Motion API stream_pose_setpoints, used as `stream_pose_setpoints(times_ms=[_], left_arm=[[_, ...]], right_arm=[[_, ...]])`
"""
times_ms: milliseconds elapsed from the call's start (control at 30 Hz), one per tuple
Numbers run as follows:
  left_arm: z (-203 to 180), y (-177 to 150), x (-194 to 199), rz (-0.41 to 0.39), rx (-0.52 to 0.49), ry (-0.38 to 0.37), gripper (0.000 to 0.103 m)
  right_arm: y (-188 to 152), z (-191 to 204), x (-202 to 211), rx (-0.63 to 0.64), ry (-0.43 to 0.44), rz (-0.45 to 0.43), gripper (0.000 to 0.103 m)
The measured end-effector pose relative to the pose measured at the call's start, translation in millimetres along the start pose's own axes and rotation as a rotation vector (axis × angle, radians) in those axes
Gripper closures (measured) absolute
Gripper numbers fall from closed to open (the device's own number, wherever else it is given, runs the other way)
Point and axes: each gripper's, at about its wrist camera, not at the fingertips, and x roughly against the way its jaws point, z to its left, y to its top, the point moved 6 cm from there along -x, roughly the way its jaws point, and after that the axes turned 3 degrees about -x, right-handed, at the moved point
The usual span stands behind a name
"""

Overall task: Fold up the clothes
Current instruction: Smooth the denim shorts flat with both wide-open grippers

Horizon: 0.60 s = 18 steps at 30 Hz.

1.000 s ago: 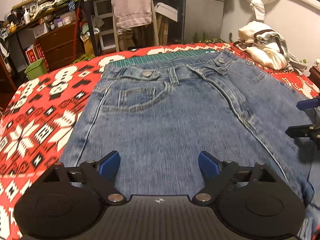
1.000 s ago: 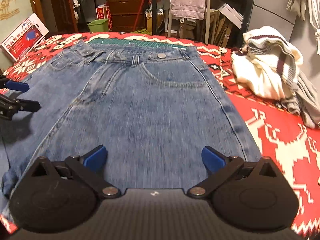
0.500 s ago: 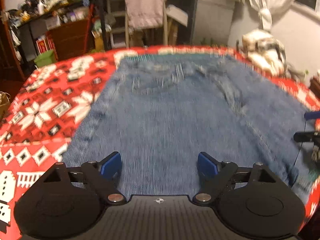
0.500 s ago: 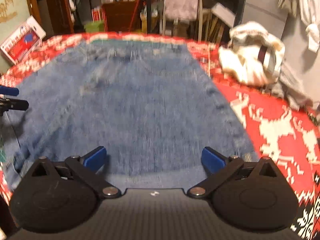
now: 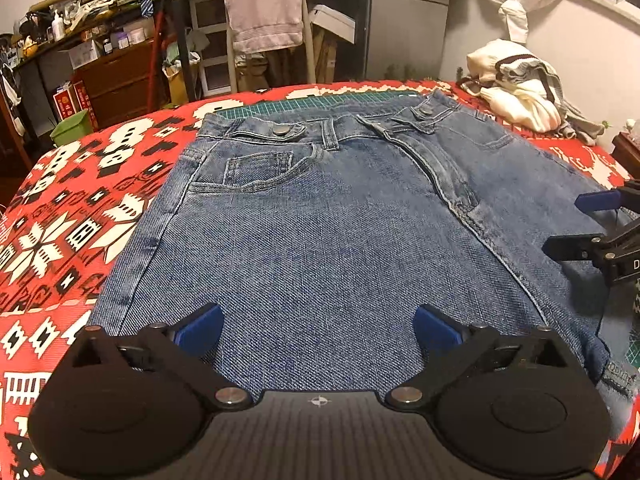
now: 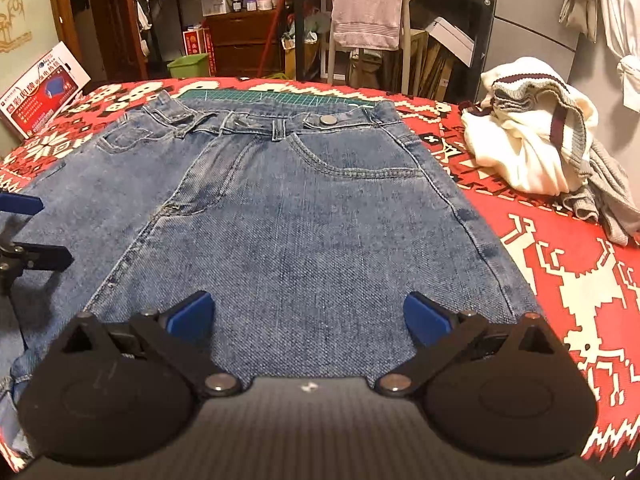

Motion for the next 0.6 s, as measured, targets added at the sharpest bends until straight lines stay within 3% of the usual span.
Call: stream_pose_setpoints(times_ms=[333, 600], left_arm=[[-0.3, 6.1, -4.4, 0.03, 0.047, 0.039, 0.0], [-2.3, 3.2, -3.7, -0.062, 0.104, 0.102, 0.0]], right_arm=[[0.6, 1.7, -1.8, 0.006, 0.001, -0.005, 0.0], [-1.2, 5.0, -1.6, -0.04, -0.049, -0.044, 0.0]])
